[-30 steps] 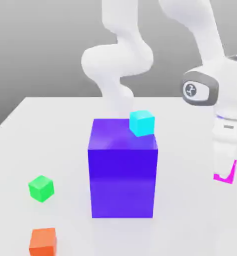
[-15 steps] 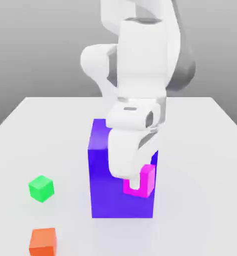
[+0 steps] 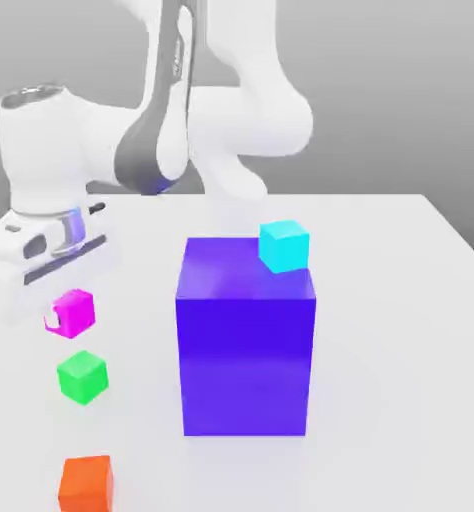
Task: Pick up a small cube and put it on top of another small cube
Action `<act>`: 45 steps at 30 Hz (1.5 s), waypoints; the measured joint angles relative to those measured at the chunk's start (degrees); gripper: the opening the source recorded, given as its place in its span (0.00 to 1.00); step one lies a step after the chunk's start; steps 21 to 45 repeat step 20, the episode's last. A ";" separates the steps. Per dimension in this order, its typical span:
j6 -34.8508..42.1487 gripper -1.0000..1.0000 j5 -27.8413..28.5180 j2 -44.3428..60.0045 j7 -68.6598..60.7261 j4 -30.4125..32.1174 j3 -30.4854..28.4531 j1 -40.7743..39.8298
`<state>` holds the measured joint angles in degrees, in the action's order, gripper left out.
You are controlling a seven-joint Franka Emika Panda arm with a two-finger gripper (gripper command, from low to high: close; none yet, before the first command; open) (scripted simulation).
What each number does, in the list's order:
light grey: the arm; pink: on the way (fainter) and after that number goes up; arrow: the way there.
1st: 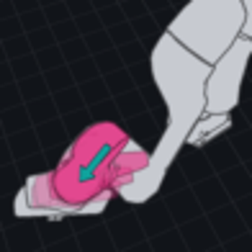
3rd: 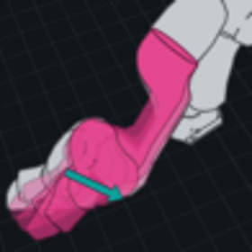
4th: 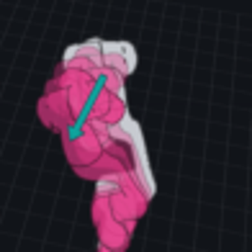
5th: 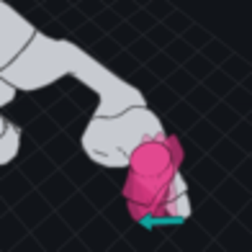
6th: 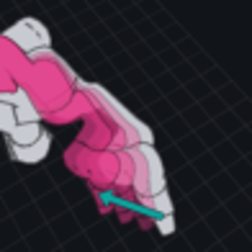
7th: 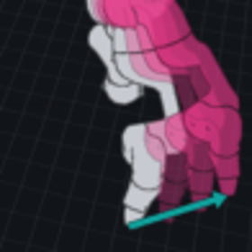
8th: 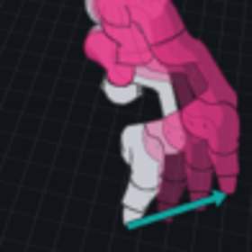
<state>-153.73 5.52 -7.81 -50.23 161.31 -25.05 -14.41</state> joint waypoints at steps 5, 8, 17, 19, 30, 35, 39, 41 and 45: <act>-2.17 0.00 -5.26 3.25 -3.83 -0.50 -0.36 1.60; -4.03 0.00 -8.38 5.48 -6.06 -0.70 -0.29 2.39; -11.38 0.00 -16.45 12.93 -11.76 -0.43 1.19 2.51; -12.33 1.00 -17.10 13.79 -12.20 -0.31 1.47 2.34; -12.33 1.00 -17.10 13.79 -12.20 -0.31 1.47 2.34; -12.33 1.00 -17.10 13.79 -12.20 -0.31 1.47 2.34; -12.33 1.00 -17.10 13.79 -12.20 -0.31 1.47 2.34; -12.33 1.00 -17.10 13.79 -12.20 -0.31 1.47 2.34; -12.33 1.00 -17.10 13.79 -12.20 -0.31 1.47 2.34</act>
